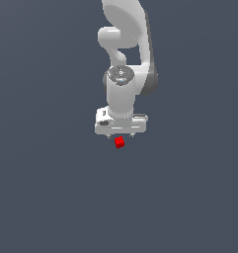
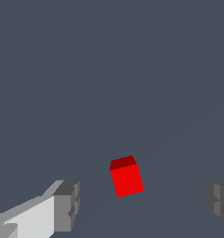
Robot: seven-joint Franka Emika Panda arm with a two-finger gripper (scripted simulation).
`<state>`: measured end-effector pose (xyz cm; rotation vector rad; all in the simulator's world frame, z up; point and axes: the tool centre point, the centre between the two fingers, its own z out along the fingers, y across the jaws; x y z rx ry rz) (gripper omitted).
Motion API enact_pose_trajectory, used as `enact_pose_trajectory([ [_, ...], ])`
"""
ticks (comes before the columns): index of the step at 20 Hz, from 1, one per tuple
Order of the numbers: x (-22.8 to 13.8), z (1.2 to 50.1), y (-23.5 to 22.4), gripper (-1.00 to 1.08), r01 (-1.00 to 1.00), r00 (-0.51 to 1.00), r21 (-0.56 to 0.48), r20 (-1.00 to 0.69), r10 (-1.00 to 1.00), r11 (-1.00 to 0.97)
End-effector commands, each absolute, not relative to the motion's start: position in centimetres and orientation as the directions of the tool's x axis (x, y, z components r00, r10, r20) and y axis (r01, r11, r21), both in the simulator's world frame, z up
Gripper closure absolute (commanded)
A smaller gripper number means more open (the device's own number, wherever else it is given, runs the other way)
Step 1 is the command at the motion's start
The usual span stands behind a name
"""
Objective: Pick up the red cube and move it to a goal position.
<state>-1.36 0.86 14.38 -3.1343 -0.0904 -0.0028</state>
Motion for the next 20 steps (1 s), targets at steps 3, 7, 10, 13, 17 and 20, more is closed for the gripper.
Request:
enact_pose_trajectory([
  [3, -2.4, 11.6, 0.9, -0.92, 0.116, 0.993, -0.005, 0.001, 0.116, -0.993],
  [7, -3.6, 8.3, 0.9, -0.92, 0.186, 0.983, -0.005, 0.001, 0.186, -0.983],
  [10, -4.4, 6.2, 0.8, -0.92, 0.231, 0.973, -0.004, 0.001, 0.231, -0.973],
  [13, -4.9, 4.4, 0.7, -0.92, 0.267, 0.964, -0.003, 0.001, 0.267, -0.964],
  [17, -5.4, 2.8, 0.6, -0.92, 0.299, 0.954, -0.002, 0.001, 0.299, -0.954],
  [20, -5.6, 2.1, 0.5, -0.92, 0.312, 0.95, -0.001, 0.0, 0.312, -0.95],
])
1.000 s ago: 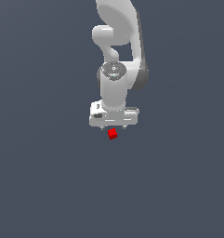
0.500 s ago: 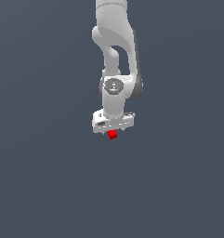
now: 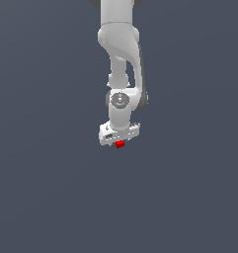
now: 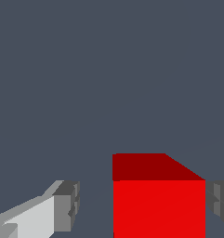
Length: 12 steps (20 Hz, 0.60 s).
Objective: Pick up the red cube and move it to a goal position.
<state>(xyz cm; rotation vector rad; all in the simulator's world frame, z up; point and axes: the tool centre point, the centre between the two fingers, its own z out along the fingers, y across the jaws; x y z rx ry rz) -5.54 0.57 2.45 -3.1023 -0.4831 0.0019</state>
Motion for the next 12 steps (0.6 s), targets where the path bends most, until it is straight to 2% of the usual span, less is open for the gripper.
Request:
enact_pose_trajectory([
  [1, -5.61, 2.03, 0.52, -0.92, 0.313, 0.95, -0.001, 0.0, 0.313, -0.95],
  [4, -5.55, 2.0, 0.47, -0.92, 0.313, 0.95, 0.0, 0.0, 0.313, -0.95],
  [5, -5.55, 2.0, 0.47, 1.08, 0.313, 0.95, 0.0, 0.0, 0.313, -0.95],
  [12, -5.55, 2.0, 0.47, 1.08, 0.313, 0.95, 0.0, 0.0, 0.313, -0.95],
])
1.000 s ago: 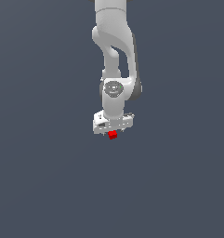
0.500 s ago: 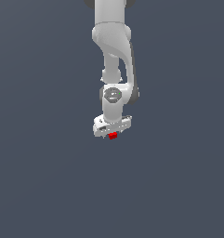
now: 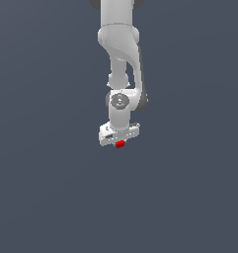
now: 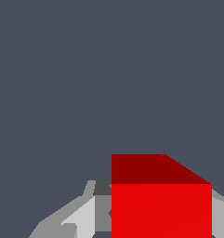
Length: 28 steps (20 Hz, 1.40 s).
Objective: Pick up the red cube and move it to a goal position.
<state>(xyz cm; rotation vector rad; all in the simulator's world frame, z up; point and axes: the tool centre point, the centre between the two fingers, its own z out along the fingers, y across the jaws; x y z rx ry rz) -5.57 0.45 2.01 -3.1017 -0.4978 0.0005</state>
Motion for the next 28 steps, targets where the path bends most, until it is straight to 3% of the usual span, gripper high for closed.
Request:
enact_pose_trajectory([
  [1, -5.5, 2.0, 0.5, 1.08, 0.313, 0.95, 0.0, 0.0, 0.313, -0.95],
  [12, -5.8, 4.0, -0.3, 1.08, 0.313, 0.95, 0.0, 0.0, 0.313, -0.95],
  [28, -6.9, 14.8, -4.3, 1.08, 0.314, 0.95, -0.001, 0.0, 0.314, -0.95],
])
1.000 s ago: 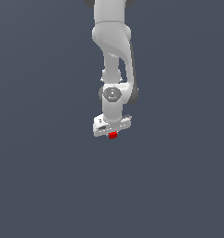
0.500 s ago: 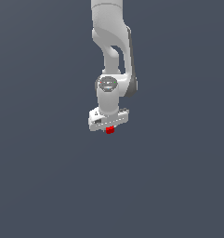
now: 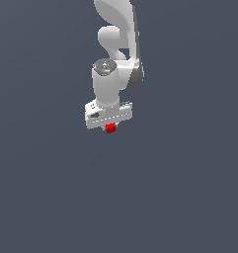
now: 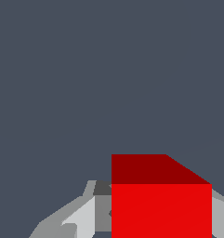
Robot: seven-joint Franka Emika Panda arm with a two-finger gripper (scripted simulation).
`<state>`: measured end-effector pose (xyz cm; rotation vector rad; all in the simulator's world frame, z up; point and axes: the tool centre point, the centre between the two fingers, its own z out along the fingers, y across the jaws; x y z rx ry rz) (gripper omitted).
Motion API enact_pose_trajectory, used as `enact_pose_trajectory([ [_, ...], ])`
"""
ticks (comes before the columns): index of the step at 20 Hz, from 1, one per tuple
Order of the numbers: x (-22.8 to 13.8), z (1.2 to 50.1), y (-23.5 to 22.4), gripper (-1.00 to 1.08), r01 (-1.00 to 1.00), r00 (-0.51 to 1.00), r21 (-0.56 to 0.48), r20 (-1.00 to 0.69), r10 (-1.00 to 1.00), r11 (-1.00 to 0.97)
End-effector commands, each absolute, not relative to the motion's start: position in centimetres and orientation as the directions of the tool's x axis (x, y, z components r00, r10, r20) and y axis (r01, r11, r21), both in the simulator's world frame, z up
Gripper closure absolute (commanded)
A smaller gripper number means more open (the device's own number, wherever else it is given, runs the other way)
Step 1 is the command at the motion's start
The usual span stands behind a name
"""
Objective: Pick up the red cube and move it to a goal position.
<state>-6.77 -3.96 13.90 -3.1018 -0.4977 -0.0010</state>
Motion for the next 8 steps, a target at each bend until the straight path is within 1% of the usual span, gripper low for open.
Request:
enact_pose_trajectory([
  [1, -6.9, 15.2, -4.4, 1.08, 0.314, 0.95, -0.001, 0.0, 0.314, -0.95],
  [8, -6.9, 16.7, -5.0, 1.08, 0.314, 0.95, -0.001, 0.0, 0.314, -0.95],
])
